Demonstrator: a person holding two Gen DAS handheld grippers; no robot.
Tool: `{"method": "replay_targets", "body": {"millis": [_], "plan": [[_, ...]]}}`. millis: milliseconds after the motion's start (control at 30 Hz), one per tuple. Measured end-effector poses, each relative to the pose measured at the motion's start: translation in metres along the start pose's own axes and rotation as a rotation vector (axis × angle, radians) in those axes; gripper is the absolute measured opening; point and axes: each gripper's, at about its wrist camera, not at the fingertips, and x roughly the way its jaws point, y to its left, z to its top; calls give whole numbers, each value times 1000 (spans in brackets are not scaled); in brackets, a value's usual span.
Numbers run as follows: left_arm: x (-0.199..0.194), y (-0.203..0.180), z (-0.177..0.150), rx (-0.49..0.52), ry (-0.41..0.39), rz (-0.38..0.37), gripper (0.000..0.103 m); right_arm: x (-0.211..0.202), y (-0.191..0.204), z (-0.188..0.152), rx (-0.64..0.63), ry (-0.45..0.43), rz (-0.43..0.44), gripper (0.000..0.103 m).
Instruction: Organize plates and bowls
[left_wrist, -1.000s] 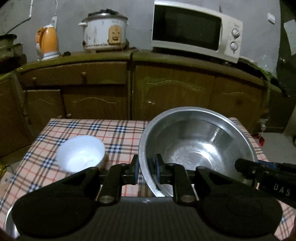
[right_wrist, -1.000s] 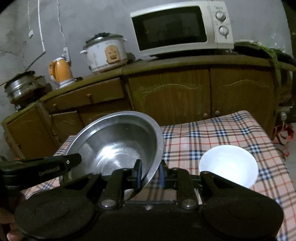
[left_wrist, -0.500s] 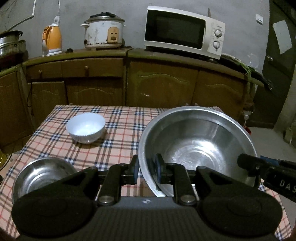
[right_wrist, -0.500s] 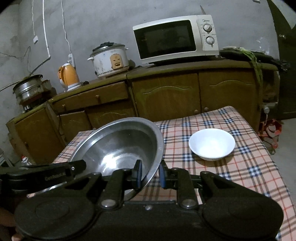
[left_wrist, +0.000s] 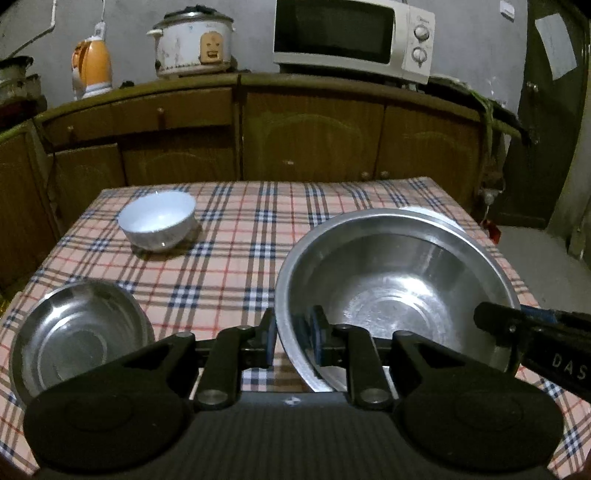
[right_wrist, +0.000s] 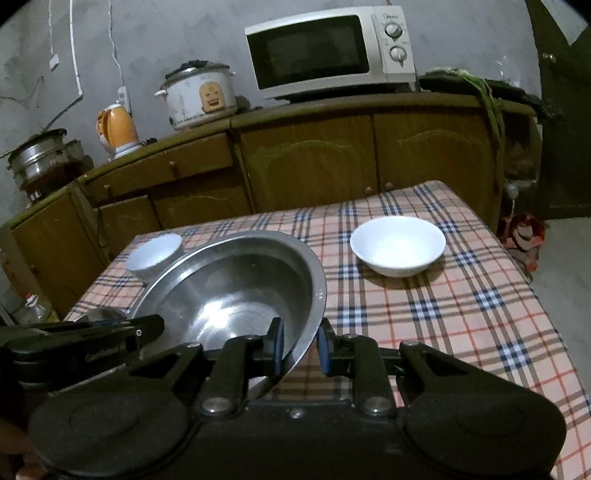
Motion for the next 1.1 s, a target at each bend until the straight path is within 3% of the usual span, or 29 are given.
{"method": "replay_targets", "body": {"millis": [1100], "plan": [[59, -20, -43, 46, 100, -19, 20, 59, -37, -50, 49, 120, -74, 25]]}}
